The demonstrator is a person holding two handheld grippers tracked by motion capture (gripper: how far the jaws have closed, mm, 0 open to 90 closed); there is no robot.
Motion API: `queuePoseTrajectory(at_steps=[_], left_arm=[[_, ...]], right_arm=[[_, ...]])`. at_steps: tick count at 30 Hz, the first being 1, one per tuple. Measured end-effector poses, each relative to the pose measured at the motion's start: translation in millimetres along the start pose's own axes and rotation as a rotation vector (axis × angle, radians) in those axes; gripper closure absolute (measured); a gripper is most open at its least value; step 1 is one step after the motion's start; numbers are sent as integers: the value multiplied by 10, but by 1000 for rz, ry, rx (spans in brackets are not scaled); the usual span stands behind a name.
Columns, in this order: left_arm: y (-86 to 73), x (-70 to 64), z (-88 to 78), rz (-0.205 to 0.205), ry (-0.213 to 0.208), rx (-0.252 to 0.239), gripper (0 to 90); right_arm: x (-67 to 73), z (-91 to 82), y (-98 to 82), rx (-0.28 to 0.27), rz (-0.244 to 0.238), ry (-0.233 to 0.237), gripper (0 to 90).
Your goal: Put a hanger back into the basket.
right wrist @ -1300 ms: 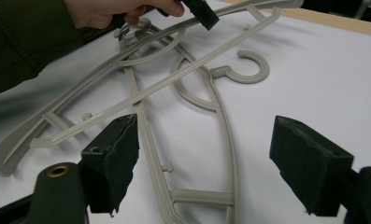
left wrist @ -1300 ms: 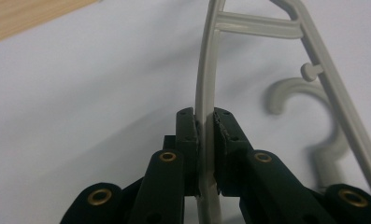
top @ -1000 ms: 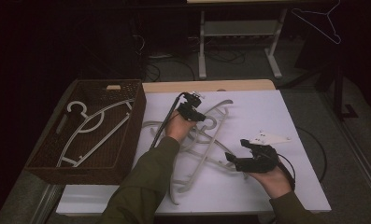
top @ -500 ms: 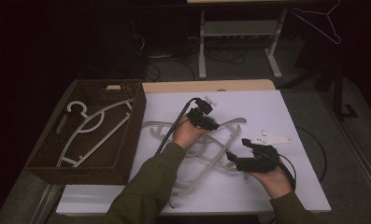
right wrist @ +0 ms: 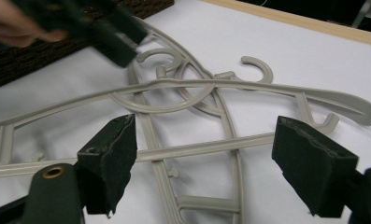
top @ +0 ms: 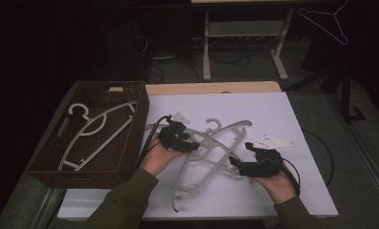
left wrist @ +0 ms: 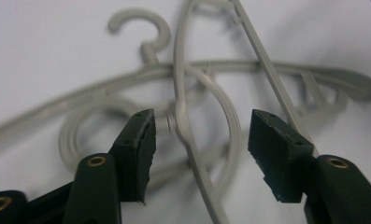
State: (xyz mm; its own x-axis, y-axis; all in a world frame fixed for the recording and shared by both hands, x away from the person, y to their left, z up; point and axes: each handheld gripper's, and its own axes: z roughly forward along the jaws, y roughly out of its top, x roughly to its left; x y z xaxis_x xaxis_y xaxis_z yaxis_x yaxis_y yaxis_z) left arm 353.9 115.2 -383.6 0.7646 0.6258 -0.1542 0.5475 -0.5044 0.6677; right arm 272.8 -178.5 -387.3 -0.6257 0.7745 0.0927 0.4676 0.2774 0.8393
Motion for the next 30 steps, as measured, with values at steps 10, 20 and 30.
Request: queuePoseTrajectory(at_steps=[10,20,30], left_arm=[[-424,-47,119,-18,-27,73,413],[-471,-30,228,-22,-45,83,592],[-457,-35,243,-14,-17,80,765]], right_arm=[[-20,24,-22,10,2,-2,211],[-24,35,-32,14,-2,-2,209],[-21,32,-33,12,-3,-4,205]])
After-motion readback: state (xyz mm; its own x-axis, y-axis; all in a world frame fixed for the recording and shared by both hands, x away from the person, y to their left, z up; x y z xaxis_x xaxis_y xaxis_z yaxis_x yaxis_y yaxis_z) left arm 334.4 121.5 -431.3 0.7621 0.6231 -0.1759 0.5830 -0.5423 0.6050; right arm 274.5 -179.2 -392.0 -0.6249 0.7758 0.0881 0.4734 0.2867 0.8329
